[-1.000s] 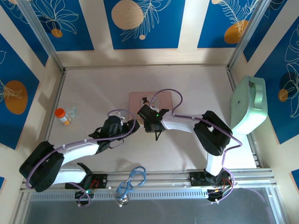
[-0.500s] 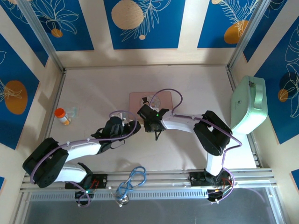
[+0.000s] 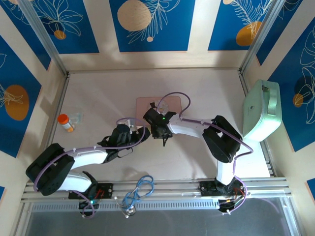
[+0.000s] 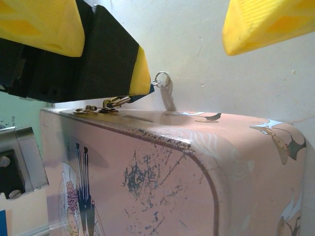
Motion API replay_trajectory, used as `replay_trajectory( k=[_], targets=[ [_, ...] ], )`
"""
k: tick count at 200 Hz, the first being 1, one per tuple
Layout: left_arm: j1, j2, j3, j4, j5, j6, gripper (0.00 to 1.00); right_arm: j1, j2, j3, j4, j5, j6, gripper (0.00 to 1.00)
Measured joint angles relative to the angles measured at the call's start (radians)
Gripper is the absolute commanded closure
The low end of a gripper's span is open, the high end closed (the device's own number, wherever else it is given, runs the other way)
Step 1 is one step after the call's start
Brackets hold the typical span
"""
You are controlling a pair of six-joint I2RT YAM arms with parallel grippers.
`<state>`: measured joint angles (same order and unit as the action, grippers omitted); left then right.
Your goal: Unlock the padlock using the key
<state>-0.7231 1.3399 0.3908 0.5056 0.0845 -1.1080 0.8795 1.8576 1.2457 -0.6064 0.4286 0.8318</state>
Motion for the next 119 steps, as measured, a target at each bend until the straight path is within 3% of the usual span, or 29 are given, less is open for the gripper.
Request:
replay_trajectory(
  k=[36,74,97,119],
  targets=[
    [-0.029,0.021,-0.024,0.077,-0.005,0.015,0.57,-0.011,0.013,0.044,-0.051,-0.063,-0.001,0.74],
    [-0.033,0.050,-0.061,0.179,-0.003,0.022,0.61,-0.042,0.039,0.100,-0.107,-0.167,-0.016,0.74],
    [-0.046,0.089,-0.068,0.241,0.000,0.024,0.52,-0.063,0.057,0.128,-0.143,-0.229,-0.029,0.74],
    [-0.055,0.134,-0.076,0.307,-0.008,0.023,0.52,-0.083,0.069,0.148,-0.180,-0.267,-0.047,0.75]
  ],
)
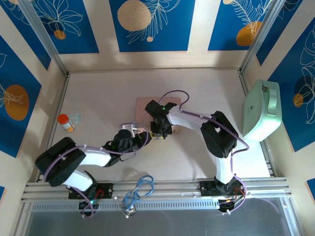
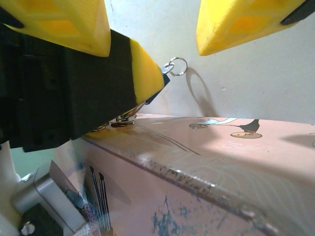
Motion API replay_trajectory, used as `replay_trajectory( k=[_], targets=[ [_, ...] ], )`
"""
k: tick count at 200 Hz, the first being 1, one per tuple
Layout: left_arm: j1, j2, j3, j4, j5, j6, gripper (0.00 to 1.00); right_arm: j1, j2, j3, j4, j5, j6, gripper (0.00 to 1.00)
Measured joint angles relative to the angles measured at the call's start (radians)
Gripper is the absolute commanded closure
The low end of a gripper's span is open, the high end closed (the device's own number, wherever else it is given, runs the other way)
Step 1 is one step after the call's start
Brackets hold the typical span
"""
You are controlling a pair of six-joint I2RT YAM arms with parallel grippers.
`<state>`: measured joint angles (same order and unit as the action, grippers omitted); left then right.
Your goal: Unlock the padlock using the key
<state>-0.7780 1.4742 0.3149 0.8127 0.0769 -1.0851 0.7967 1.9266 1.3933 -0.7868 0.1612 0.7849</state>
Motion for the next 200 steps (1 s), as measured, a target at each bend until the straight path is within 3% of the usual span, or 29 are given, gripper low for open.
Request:
replay_trajectory(
  k=[18,55,132,200],
  targets=[
    [-0.007,0.027,0.000,0.049,-0.004,-0.003,0.56,-0.016,0.002,0.006,-0.017,-0.020,-0.016,0.75],
    [-0.016,0.099,0.004,0.140,-0.007,-0.016,0.76,-0.048,0.002,0.012,-0.018,-0.065,-0.037,0.75],
    [-0.039,0.199,0.014,0.148,0.022,-0.018,0.65,-0.067,0.002,0.019,0.016,-0.160,-0.037,0.75],
    [-0.039,0.296,0.061,0.247,0.027,-0.035,0.70,-0.073,0.002,0.021,0.027,-0.199,-0.037,0.76]
  ],
)
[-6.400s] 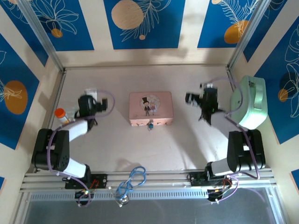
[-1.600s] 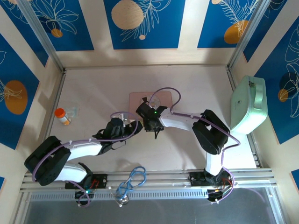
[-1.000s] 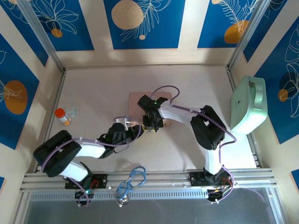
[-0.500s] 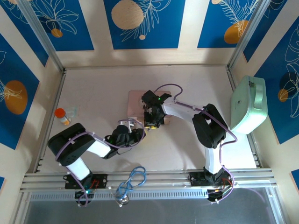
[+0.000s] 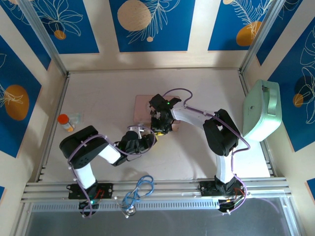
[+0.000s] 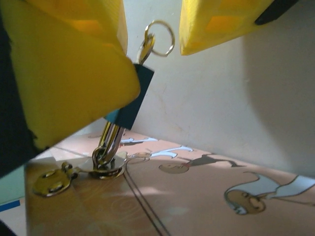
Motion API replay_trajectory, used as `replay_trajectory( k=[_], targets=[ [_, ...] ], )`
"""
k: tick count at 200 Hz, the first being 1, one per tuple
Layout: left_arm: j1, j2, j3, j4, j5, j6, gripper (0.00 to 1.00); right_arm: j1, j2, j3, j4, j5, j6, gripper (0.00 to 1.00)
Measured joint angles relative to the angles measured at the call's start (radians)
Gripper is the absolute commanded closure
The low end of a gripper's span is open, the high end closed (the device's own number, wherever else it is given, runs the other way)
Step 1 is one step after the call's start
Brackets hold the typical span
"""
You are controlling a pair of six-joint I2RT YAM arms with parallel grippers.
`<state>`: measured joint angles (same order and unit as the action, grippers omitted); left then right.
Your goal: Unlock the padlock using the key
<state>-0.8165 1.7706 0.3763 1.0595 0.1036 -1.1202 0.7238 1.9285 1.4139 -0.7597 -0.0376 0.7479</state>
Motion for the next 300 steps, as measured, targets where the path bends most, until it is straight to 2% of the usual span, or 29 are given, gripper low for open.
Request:
replay_trajectory(
  k=[36,69,89,101,120,137,154,181,211,233,250,274,300],
  targets=[
    [0.000,0.031,0.023,0.008,0.001,-0.002,0.81,-0.005,0.000,0.000,0.008,-0.012,0.000,0.75],
    [0.000,0.033,0.029,0.008,0.005,-0.001,0.87,-0.005,0.000,0.000,0.011,-0.013,0.001,0.75],
    [0.000,0.033,0.029,0.009,0.008,-0.001,0.91,-0.005,0.000,-0.002,0.015,-0.013,0.004,0.71],
    [0.000,0.033,0.029,0.009,0.008,-0.001,0.94,-0.004,-0.001,-0.008,0.023,-0.012,0.007,0.65],
    [0.000,0.034,0.029,0.008,0.008,-0.002,0.98,-0.004,-0.018,-0.033,0.058,-0.011,0.024,0.50],
    [0.000,0.034,0.029,0.009,0.008,-0.002,1.00,-0.004,-0.044,-0.077,0.102,0.004,0.055,0.45],
    [0.000,0.035,0.029,0.011,0.008,-0.002,1.00,-0.003,-0.080,-0.134,0.158,0.022,0.080,0.35],
    [0.000,0.054,0.029,0.034,0.011,-0.005,1.00,0.036,-0.151,-0.209,0.201,0.139,0.143,0.16],
    [0.000,0.065,0.025,0.061,0.019,-0.011,1.00,0.145,-0.189,-0.192,0.193,0.389,0.213,0.16],
    [0.000,0.067,0.023,0.074,0.019,-0.021,1.00,0.171,-0.231,-0.243,0.267,0.454,0.232,0.16],
    [0.000,0.068,0.023,0.079,0.021,-0.024,1.00,0.161,-0.280,-0.331,0.352,0.445,0.245,0.19],
    [0.000,0.076,0.023,0.094,0.026,-0.029,1.00,0.101,-0.329,-0.459,0.505,0.348,0.240,0.25],
    [0.000,0.092,0.022,0.124,0.027,-0.043,1.00,0.071,-0.333,-0.512,0.589,0.293,0.227,0.32]
  ],
)
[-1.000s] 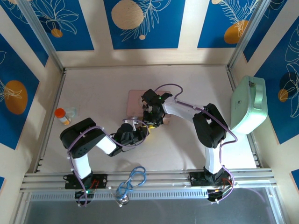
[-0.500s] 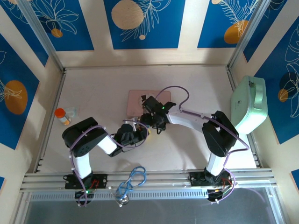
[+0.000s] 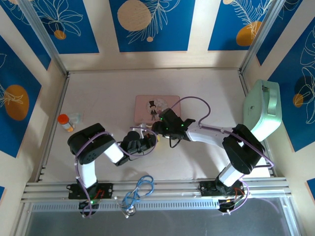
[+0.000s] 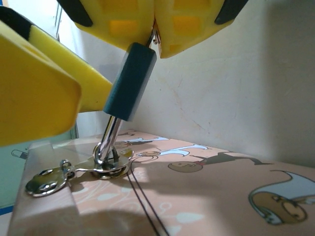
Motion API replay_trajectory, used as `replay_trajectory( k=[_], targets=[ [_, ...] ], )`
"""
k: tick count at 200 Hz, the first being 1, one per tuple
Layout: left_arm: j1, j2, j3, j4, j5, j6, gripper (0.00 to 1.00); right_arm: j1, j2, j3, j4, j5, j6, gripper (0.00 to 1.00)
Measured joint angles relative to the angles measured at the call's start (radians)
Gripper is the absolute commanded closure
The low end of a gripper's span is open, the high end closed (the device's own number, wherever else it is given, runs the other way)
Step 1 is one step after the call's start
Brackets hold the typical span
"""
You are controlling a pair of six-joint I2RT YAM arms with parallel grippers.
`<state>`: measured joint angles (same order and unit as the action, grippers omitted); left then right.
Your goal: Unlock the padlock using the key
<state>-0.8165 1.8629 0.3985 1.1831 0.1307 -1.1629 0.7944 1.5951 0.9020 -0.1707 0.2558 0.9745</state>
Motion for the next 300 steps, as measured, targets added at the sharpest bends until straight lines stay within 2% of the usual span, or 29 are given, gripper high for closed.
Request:
replay_trajectory(
  k=[62,136,174,211,258,297,300],
  targets=[
    [0.000,0.012,-0.004,0.033,0.000,-0.011,1.00,0.000,0.001,-0.014,0.079,-0.025,-0.005,0.45],
    [0.000,0.020,-0.005,0.046,0.000,-0.018,1.00,0.013,0.033,-0.012,0.078,-0.016,0.000,0.46],
    [0.000,0.023,-0.005,0.049,0.003,-0.018,1.00,0.026,0.050,-0.011,0.086,-0.003,0.007,0.53],
    [0.000,0.024,-0.005,0.052,0.004,-0.019,1.00,0.034,0.065,0.007,0.089,0.003,0.013,0.66],
    [0.000,0.025,-0.005,0.052,0.006,-0.019,1.00,0.037,0.066,0.013,0.076,0.014,0.014,0.68],
    [0.000,0.025,-0.005,0.053,0.007,-0.028,1.00,0.038,0.071,0.029,0.051,0.021,0.014,0.84],
    [0.000,0.025,-0.005,0.053,0.007,-0.029,0.98,0.038,0.072,0.032,0.048,0.021,0.008,0.85]
  ],
)
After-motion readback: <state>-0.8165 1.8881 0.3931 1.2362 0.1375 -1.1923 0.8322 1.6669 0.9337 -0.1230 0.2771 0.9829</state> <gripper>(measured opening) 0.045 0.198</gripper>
